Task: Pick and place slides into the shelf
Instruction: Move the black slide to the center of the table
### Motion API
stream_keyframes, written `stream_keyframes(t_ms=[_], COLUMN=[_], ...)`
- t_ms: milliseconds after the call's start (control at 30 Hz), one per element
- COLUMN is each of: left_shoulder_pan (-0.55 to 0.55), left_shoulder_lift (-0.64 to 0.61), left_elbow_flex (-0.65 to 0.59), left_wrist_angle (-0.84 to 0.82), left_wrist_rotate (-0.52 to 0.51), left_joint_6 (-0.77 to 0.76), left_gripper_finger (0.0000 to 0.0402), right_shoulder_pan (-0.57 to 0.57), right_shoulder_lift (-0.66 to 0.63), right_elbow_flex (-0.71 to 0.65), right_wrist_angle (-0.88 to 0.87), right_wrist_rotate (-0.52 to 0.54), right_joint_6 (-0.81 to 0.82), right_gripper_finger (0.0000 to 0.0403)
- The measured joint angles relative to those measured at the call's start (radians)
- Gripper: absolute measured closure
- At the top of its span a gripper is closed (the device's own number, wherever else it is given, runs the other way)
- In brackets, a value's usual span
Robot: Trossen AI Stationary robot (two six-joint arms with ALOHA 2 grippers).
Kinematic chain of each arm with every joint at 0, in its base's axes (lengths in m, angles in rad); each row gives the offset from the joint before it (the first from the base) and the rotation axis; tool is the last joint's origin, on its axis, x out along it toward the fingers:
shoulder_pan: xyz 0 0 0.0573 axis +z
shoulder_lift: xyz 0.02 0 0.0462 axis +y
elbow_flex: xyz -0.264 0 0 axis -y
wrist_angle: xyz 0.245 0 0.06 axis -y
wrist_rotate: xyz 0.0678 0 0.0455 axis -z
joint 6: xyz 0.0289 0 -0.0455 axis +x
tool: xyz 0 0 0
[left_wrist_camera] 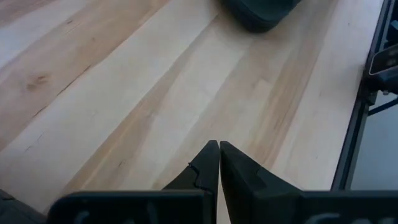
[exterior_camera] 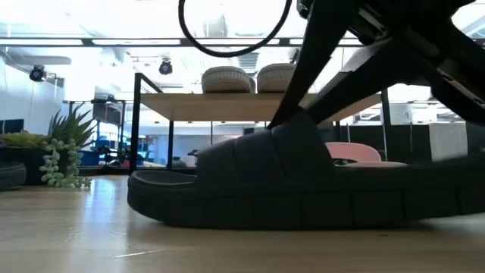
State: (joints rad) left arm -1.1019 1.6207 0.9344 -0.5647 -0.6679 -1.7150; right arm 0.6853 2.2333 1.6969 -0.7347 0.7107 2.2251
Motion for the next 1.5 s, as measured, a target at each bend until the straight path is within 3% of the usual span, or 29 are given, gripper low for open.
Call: stream_keyframes(t_ms=[233,367,500,633,800,1000,1167,1333,1500], left_shoulder_pan=[0.0,0.001,0.002,0.002,0.003,0.005,0.016,0.026,0.027], left_shoulder_lift=[0.0,-0.001,-0.001,-0.001,-0.002,-0.002,-0.002,-0.002,-0.002], left_elbow_flex=[0.0,0.0,0.0,0.0,0.0,-0.001,-0.002,-0.003,-0.003], left_wrist_angle=[0.018,0.018,0.018,0.018,0.018,0.019,0.052,0.089,0.088], left_wrist_rotate=[0.005,0.005,0.005,0.005,0.006,0.005,-0.008,-0.03,-0.032], left_joint_6=[0.021,0.021,0.021,0.02,0.02,0.02,0.019,0.019,0.019], left_gripper_finger=[0.0402,0.0402,0.0402,0.0402,0.0402,0.0402,0.0402,0.0402,0.0402], right_shoulder_pan=[-0.003,-0.003,-0.002,0.005,0.009,-0.001,-0.056,-0.052,-0.007], right_shoulder_lift=[-0.003,0.0,0.003,0.003,0.002,-0.003,-0.001,0.004,0.003], right_elbow_flex=[-0.004,0.016,0.066,0.154,0.271,0.395,0.348,0.311,0.302], right_wrist_angle=[0.033,0.03,0.026,-0.086,-0.341,-0.675,-0.627,-0.626,-0.654], right_wrist_rotate=[-0.07,-0.085,-0.168,-0.254,-0.318,-0.366,-0.481,-0.401,-0.345], right_joint_6=[-0.03,-0.043,-0.16,-0.248,-0.33,-0.62,-0.866,-1.114,-1.522], right_gripper_finger=[0.0375,0.032,0.0263,0.0229,0.0214,0.023,0.0295,0.0359,0.0359])
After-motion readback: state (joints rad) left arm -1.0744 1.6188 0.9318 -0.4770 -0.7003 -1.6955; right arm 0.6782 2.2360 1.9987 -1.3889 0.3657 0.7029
